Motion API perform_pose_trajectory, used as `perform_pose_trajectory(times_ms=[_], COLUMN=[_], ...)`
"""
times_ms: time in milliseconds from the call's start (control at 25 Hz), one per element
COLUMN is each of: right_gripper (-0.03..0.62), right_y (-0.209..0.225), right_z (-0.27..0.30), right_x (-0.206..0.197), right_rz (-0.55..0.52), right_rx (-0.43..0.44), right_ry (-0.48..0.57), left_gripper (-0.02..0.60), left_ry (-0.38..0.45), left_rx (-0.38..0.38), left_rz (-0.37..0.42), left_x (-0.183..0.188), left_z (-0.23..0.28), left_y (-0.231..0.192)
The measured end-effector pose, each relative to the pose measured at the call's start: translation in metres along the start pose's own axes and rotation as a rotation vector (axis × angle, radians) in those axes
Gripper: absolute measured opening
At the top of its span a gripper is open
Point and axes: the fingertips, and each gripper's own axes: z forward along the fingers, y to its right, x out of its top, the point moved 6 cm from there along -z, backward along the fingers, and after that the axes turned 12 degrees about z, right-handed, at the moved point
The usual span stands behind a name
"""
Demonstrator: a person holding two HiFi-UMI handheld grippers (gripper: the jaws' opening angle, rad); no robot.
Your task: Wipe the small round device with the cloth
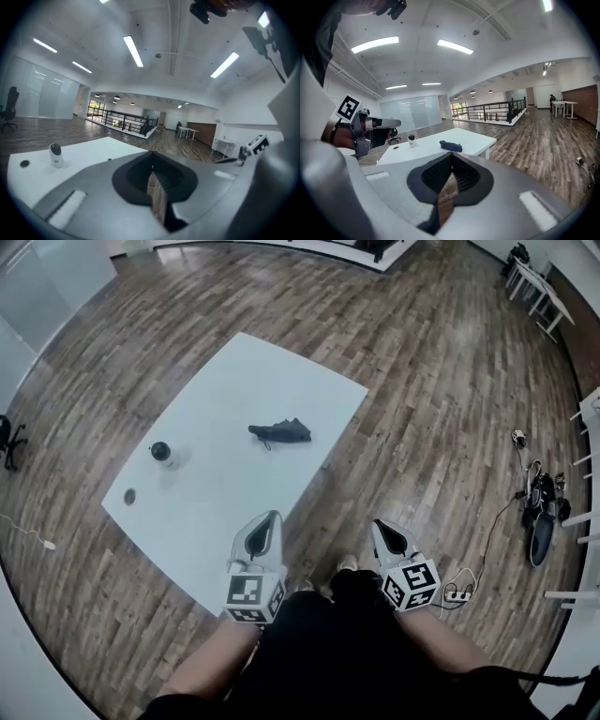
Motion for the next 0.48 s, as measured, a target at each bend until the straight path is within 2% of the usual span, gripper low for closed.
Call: perform_pose_trajectory(times_ms=[120,200,360,480], right_gripper=[0.002,0.002,0.002,0.002], right_y=[0.001,0.003,0.006,-0.001], right_z=[0.014,0.033,0.081,0.127], right_x=[0.004,0.011,0.021,0.033], right_rz=[-0.011,-0.016,-0.022,-0.046], right_rx=[0.005,0.029,0.109,0.186], right_ry=[-0.019,-0.031,-0.041,-0.061], left_gripper=[0.006,0.008,0.008,0.008], left_ry=[-0.002,0.011,0.022,-0.002], left_rx=[0.037,0.072,0.172,0.266], left_rz=[-0.036,-0.029,0.003,-0.013], left_x=[-0.007,0.0,0.009,0.004], left_z=[0.003,0.007,0.009,0.012], left_y=[-0.015,-0.028,-0.053,-0.076])
